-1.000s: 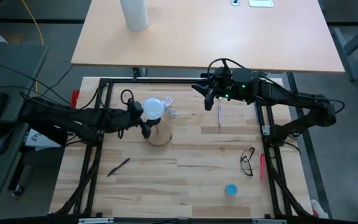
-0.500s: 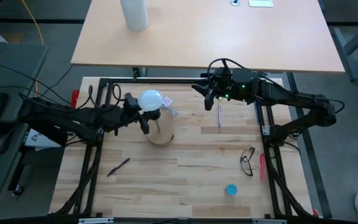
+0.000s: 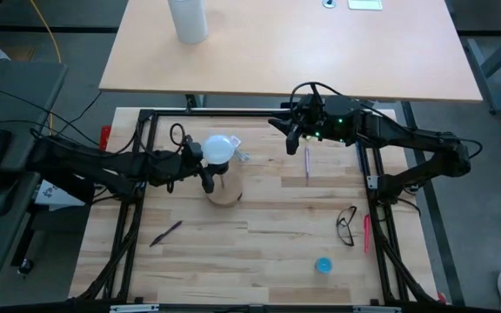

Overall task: Screw lightbulb
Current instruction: Remove the lightbulb from the lamp

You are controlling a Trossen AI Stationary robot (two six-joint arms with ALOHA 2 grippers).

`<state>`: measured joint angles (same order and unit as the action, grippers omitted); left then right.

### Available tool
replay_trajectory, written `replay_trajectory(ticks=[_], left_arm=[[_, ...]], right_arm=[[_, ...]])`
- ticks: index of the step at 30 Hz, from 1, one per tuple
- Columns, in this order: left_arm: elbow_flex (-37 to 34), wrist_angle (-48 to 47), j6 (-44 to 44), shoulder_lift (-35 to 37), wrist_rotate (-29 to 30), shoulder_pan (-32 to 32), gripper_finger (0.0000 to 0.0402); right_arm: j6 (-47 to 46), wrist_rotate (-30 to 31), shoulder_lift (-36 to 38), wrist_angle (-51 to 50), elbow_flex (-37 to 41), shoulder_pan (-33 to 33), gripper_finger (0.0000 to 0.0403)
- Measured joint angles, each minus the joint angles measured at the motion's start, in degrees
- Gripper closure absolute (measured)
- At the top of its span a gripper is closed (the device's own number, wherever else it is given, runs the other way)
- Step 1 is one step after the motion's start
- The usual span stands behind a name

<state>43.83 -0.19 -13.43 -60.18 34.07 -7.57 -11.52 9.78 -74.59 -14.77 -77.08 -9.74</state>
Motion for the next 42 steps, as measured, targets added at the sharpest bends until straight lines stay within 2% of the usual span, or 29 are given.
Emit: replay_trajectory(ticks=[5,14,19,24,34,42], left_arm=[[0.01,0.11,-0.02,-0.24,-2.18,-0.02,0.0198],[0.13,0.26,-0.07,0.41,-2.54,-0.02,0.0133],[0.46,0.15,-1.33,0.39,-5.74,-0.02,0.0109],[0.52,-2.75,-2.61,0.39,-10.06,-0.09,0.0105],[0.52,-9.13,-2.51,2.15,-9.13,-0.07,0.0105],[3.55,-21.41,-2.95,5.87,-8.41,-0.07,0.0105]], right_arm=[[0.02,-0.02,0.00,-0.25,0.00,0.00,0.0292],[0.05,-0.22,0.00,-0.50,0.00,0.00,0.0292],[0.18,-0.19,0.00,-0.63,0.00,0.00,0.0292],[1.46,-0.15,0.00,-0.86,0.00,0.00,0.0292],[1.46,0.09,0.00,-0.94,0.00,0.00,0.0292],[1.53,0.07,0.00,-1.17,0.00,0.02,0.0292]])
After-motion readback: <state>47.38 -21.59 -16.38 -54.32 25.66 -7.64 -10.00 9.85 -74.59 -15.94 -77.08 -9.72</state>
